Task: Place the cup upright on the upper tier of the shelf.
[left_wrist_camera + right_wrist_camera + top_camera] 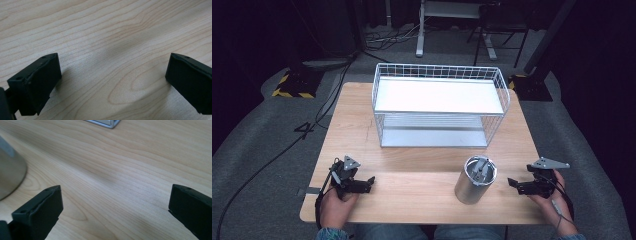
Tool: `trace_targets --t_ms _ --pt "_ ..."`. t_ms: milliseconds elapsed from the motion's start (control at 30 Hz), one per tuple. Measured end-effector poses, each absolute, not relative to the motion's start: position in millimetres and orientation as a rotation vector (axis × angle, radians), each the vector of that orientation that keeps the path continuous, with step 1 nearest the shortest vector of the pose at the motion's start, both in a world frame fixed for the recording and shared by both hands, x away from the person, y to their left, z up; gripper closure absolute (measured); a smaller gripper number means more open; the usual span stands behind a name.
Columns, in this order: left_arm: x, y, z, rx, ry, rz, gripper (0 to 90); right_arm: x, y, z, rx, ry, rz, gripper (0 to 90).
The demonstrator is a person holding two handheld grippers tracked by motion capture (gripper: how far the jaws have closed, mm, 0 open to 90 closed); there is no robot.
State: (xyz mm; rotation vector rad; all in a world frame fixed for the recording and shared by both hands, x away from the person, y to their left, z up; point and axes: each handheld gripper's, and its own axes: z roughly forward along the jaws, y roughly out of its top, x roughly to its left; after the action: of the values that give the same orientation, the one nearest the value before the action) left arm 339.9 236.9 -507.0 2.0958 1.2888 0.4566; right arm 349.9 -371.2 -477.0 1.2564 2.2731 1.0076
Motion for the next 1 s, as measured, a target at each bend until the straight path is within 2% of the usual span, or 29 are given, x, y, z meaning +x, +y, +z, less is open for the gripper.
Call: trace_targets --t_ms 433,1000 --pt "340 237 -507 2.096 1.289 0.457 0.6 323 -369 -438 1.168 2.270 1.127 0.0" --pt "340 237 -507 2.095 1.289 0.457 0.6 297 -341 -400 1.018 2.296 1.264 0.0"
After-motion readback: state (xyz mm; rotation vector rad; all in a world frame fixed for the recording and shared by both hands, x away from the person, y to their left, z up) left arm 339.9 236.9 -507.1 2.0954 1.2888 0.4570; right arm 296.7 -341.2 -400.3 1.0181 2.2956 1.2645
